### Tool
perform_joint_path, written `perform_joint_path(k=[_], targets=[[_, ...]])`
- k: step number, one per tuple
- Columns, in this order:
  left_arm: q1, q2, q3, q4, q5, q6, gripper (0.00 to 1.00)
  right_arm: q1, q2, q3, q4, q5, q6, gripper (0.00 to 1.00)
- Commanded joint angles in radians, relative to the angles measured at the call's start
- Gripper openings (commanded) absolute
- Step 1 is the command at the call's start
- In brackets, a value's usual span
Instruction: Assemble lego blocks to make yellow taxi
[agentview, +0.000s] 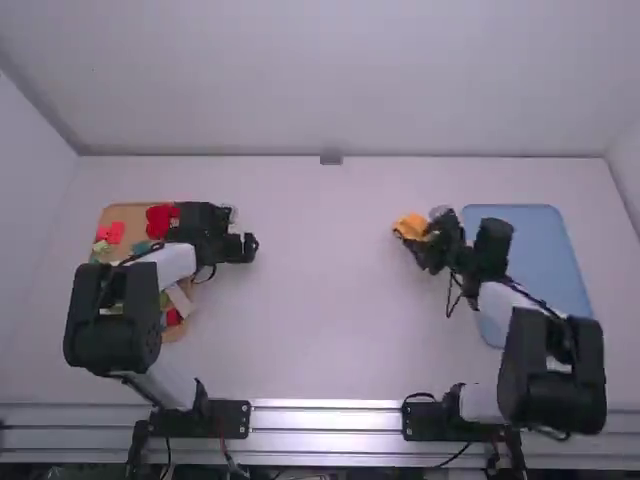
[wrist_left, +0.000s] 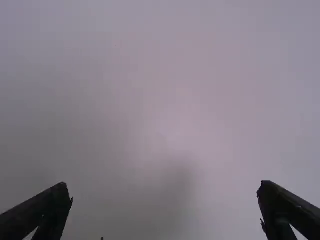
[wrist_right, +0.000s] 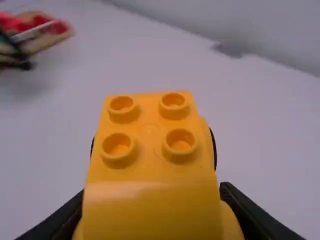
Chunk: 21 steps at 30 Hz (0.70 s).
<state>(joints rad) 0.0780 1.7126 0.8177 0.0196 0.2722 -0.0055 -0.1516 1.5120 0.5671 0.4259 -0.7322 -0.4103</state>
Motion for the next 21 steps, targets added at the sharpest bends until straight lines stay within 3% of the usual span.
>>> perform_joint_path(k=[1, 4, 8, 14, 17, 18, 21], targets=[[-0.017, -0.005, -0.006, 0.005, -0.079, -0.058, 0.99, -0.103, -0.077, -0.028, -0.032, 0.201, -0.012, 0.38], [-0.02, -0.005, -0.006, 0.021, -0.079, -0.08, 0.99, -0.258, -0.101, -0.048, -0.016, 0.369, 0.101, 0.38], [-0.02, -0.005, -0.006, 0.04, -0.079, -0.171, 0.99, -0.402, -0.045, -0.047, -0.001, 0.426, 0.187, 0.41], [-0.031, -0.005, -0.006, 0.043, -0.08, -0.177, 0.99, -0.509, 0.117, 0.044, -0.077, 0.426, 0.254, 0.42], [-0.047, -0.008, -0.005, 0.049, -0.098, -0.17, 0.99, -0.531, 0.189, 0.133, -0.193, 0.42, 0.25, 0.69], [-0.058, -0.015, -0.005, 0.045, -0.107, -0.15, 0.99, -0.531, 0.203, 0.175, -0.261, 0.427, 0.249, 0.96], [-0.097, -0.048, -0.005, 0.034, -0.154, -0.128, 0.99, -0.509, 0.194, 0.272, -0.44, 0.483, 0.249, 0.99]])
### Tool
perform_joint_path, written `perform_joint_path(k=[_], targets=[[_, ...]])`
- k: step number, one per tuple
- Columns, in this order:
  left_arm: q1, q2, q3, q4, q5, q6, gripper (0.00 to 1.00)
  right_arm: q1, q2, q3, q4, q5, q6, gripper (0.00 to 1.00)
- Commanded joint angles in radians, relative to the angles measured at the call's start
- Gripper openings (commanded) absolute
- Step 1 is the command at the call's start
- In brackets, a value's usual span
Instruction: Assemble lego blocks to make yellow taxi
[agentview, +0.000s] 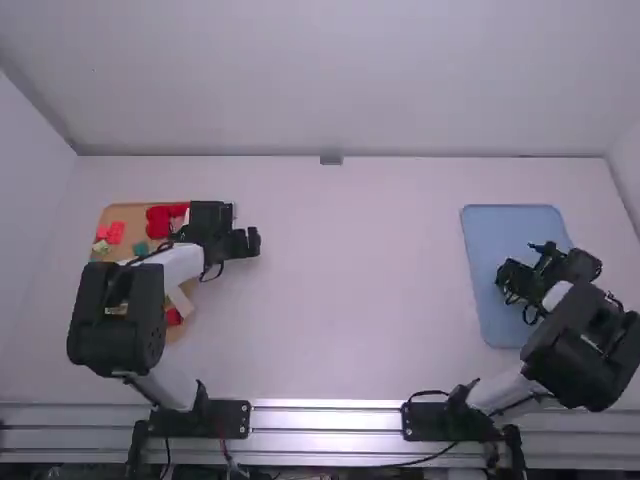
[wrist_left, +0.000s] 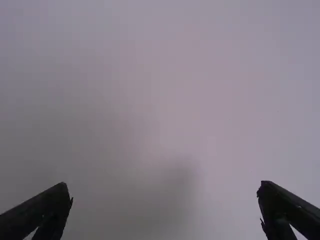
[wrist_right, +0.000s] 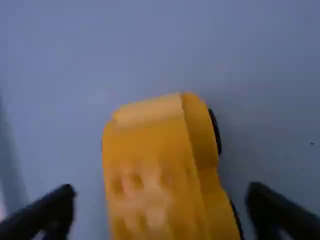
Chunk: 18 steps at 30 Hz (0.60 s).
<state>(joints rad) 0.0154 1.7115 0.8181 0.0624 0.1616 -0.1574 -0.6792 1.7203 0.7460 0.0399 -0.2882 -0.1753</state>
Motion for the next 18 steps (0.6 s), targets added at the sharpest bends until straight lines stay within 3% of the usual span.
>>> perform_joint_path(k=[1, 4, 8, 10, 11, 13, 14, 18], targets=[[-0.048, -0.058, -0.005, -0.01, -0.063, 0.023, 0.99, 0.028, -0.02, 0.116, -0.095, 0.064, 0.016, 0.99], [-0.101, -0.101, 0.001, -0.039, -0.154, 0.023, 0.99, 0.072, -0.056, 0.196, -0.258, 0.164, 0.042, 0.99], [-0.212, -0.18, 0.048, -0.166, -0.319, 0.024, 0.99, 0.194, -0.127, 0.283, -0.45, 0.282, 0.066, 0.99], [-0.262, -0.216, 0.069, -0.217, -0.358, 0.024, 0.99, 0.285, -0.172, 0.289, -0.465, 0.315, 0.067, 0.99], [-0.265, -0.219, 0.071, -0.219, -0.36, 0.024, 0.99, 0.292, -0.175, 0.289, -0.465, 0.317, 0.067, 0.99], [-0.315, -0.276, 0.076, -0.249, -0.361, 0.024, 0.99, 0.412, -0.233, 0.288, -0.463, 0.319, 0.067, 0.99], [-0.317, -0.28, 0.076, -0.25, -0.361, 0.023, 0.99, 0.42, -0.237, 0.287, -0.462, 0.319, 0.067, 0.99], [-0.363, -0.386, 0.076, -0.28, -0.362, 0.024, 0.99, 0.623, -0.333, 0.287, -0.455, 0.32, 0.064, 0.99]])
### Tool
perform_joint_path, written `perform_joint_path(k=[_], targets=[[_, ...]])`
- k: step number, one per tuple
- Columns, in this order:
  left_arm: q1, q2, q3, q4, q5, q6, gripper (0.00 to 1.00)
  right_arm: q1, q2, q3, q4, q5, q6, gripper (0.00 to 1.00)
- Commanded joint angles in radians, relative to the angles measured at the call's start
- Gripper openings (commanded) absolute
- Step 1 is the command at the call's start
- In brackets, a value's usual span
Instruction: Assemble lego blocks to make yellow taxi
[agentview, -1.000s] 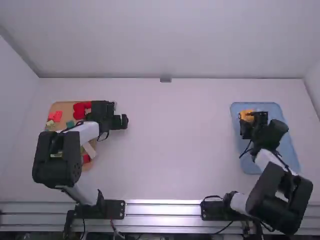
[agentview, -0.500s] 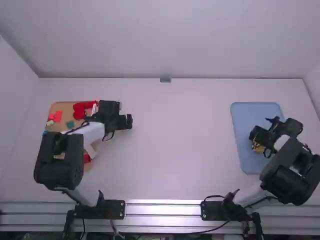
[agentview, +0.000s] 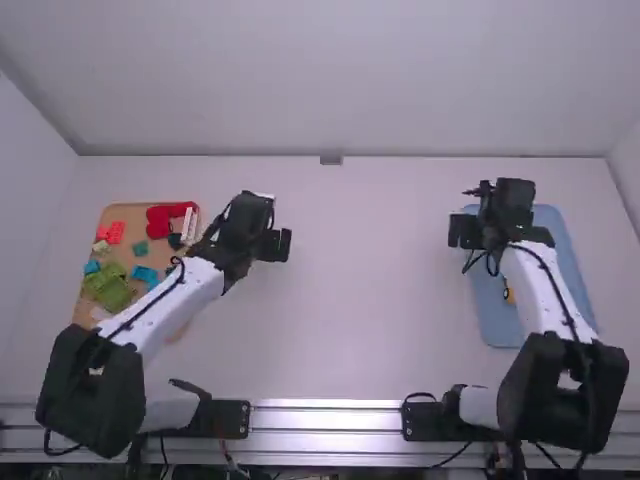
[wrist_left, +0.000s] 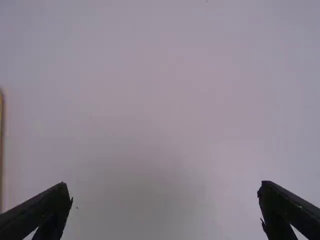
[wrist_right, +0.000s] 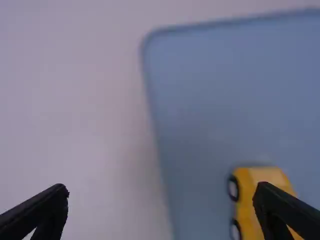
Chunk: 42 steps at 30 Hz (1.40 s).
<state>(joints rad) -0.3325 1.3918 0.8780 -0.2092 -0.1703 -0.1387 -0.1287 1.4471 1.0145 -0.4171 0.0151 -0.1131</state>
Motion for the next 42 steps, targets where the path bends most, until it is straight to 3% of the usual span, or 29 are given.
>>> perform_joint_path(k=[1, 4, 12, 21, 27, 42], targets=[[-0.021, -0.093, 0.016, -0.017, -0.029, 0.005, 0.99, 0.112, -0.079, 0.018, 0.01, 0.017, -0.005, 0.99], [-0.019, -0.158, 0.016, -0.036, -0.029, 0.004, 0.99, 0.211, -0.132, 0.018, 0.02, 0.025, -0.036, 0.99], [0.062, -0.239, -0.065, 0.045, 0.052, 0.085, 0.91, 0.132, -0.211, -0.061, 0.1, -0.015, 0.043, 0.91], [0.221, -0.399, -0.225, 0.204, 0.17, 0.139, 0.75, 0.129, -0.361, -0.212, 0.25, -0.015, 0.113, 0.76], [0.332, -0.518, -0.344, 0.209, 0.17, 0.139, 0.63, 0.129, -0.475, -0.325, 0.363, -0.015, 0.113, 0.64], [0.332, -0.869, -0.695, 0.209, 0.17, 0.139, 0.28, 0.129, -0.825, -0.675, 0.417, -0.015, 0.113, 0.29]])
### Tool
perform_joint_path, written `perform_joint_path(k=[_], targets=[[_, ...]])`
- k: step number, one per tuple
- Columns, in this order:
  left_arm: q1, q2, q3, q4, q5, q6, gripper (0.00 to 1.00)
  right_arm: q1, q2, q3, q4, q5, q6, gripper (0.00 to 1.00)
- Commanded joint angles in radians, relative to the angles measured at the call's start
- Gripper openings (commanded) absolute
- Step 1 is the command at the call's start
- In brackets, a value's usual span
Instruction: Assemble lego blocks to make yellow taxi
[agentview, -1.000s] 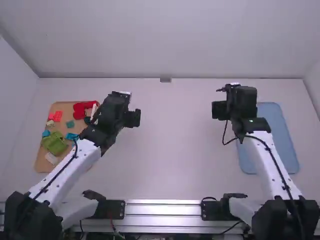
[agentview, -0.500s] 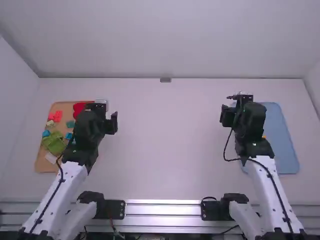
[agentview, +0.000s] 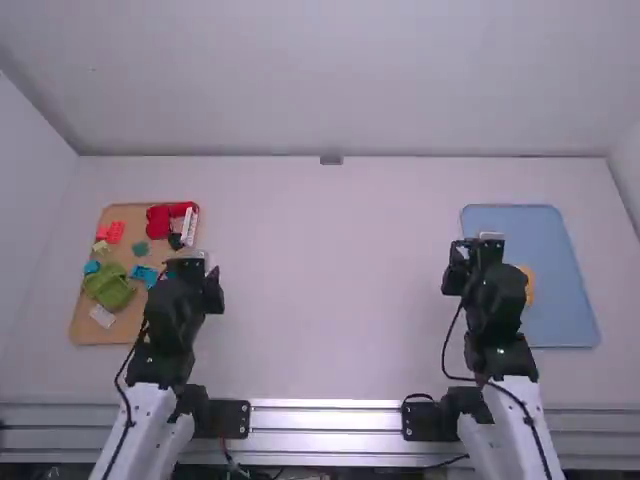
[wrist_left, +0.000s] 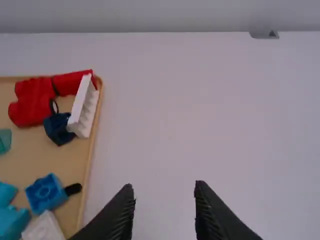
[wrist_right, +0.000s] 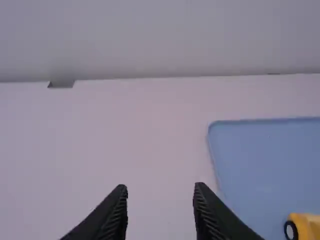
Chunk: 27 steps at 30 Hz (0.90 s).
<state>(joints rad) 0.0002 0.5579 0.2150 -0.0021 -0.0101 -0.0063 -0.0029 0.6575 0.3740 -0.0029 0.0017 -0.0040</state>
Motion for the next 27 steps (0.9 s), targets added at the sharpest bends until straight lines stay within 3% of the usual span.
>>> perform_joint_path(k=[1, 9, 15, 27], targets=[[0.0, -0.058, -0.055, 0.002, 0.01, 0.006, 0.26, 0.003, -0.06, -0.059, 0.003, -0.002, 0.004, 0.27], [0.0, -0.215, -0.212, 0.002, 0.01, 0.006, 0.1, 0.003, -0.229, -0.228, 0.003, -0.002, 0.004, 0.1], [0.0, -0.308, -0.215, 0.002, 0.01, 0.006, 0.01, 0.003, -0.33, -0.329, 0.003, -0.002, 0.004, 0.0], [0.0, -0.463, -0.215, 0.002, 0.01, 0.006, 0.0, 0.003, -0.5, -0.374, 0.003, -0.002, 0.004, 0.0]])
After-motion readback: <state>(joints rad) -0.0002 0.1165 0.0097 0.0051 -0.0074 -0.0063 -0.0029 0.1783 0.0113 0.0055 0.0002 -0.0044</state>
